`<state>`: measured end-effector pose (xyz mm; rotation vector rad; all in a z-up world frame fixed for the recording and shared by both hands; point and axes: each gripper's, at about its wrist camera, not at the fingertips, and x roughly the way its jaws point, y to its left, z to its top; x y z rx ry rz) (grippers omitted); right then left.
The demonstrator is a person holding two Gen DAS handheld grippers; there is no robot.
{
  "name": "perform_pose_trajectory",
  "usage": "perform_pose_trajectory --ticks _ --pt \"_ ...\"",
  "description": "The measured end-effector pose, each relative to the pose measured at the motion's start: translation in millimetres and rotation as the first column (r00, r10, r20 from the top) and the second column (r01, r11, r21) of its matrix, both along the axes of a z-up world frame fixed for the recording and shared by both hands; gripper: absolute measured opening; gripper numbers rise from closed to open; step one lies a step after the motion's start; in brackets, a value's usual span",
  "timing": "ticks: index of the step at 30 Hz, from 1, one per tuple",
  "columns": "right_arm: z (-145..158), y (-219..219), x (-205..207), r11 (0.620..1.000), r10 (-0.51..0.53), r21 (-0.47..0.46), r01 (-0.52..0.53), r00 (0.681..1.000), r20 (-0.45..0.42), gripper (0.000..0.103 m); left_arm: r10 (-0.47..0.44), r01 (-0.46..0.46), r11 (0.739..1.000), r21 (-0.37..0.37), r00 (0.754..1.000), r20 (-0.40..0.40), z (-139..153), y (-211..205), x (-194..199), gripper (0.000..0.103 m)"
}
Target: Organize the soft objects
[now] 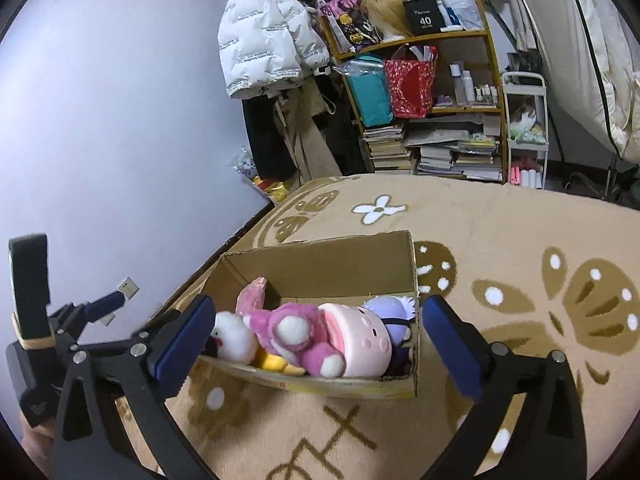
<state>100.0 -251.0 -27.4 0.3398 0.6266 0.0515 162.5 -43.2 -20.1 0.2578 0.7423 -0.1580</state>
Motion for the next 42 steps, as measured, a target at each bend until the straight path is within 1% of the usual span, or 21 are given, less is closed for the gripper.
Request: perform_pose_trajectory --ticks 5,8,11,13,17,20,24,29,33,35,40,42 --pt "18 7 -19 0.999 0.002 -0.041 -0.001 1.000 0.026 0.103 0.007 -0.005 0.999 -0.052 0.999 0.042 26 12 -21 0.098" --pt "32 10 -35 0.998 -0.001 -0.063 0.004 0.999 0.053 0.103 0.014 -0.008 0.998 -0.070 0.996 0.083 44 20 -39 0.103" --pt "47 12 -54 0.997 -0.002 -0.081 0.009 0.996 0.085 0.103 0.029 -0.018 0.996 -0.088 0.992 0.125 63 29 -56 0.103" --pt "55 13 -65 0.996 -0.005 -0.091 0.015 0.994 0.105 0.103 0.041 -0.025 0.994 -0.105 0.986 0.159 78 36 -72 0.103" --pt "70 14 -85 0.997 0.000 -0.082 0.011 0.991 0.135 0.103 0.052 -0.025 0.992 -0.127 0.975 0.216 98 47 -100 0.103" --pt "80 15 -104 0.995 -0.014 -0.098 0.032 0.984 0.175 0.103 0.062 -0.025 0.988 -0.149 0.967 0.248 108 56 -119 0.103" --pt "86 17 -123 0.992 -0.027 -0.117 0.053 0.977 0.214 0.103 0.081 -0.030 0.983 -0.180 0.955 0.286 119 65 -140 0.103" --pt "84 22 -144 0.981 -0.043 -0.175 0.087 0.969 0.242 0.103 0.108 -0.039 0.976 -0.213 0.941 0.320 116 76 -160 0.103" --pt "73 29 -150 0.972 -0.026 -0.221 0.080 0.971 0.238 0.103 0.091 -0.018 0.976 -0.218 0.939 0.332 105 80 -167 0.103" --pt "65 30 -150 0.974 -0.025 -0.212 0.075 0.973 0.231 0.103 0.086 -0.007 0.974 -0.226 0.936 0.341 100 80 -170 0.103" --pt "45 30 -153 0.972 -0.030 -0.219 0.081 0.973 0.227 0.103 0.065 0.001 0.984 -0.177 0.927 0.369 85 72 -175 0.103" --pt "36 29 -154 0.975 -0.024 -0.208 0.072 0.975 0.221 0.103 0.067 0.000 0.984 -0.181 0.929 0.365 78 72 -176 0.103"
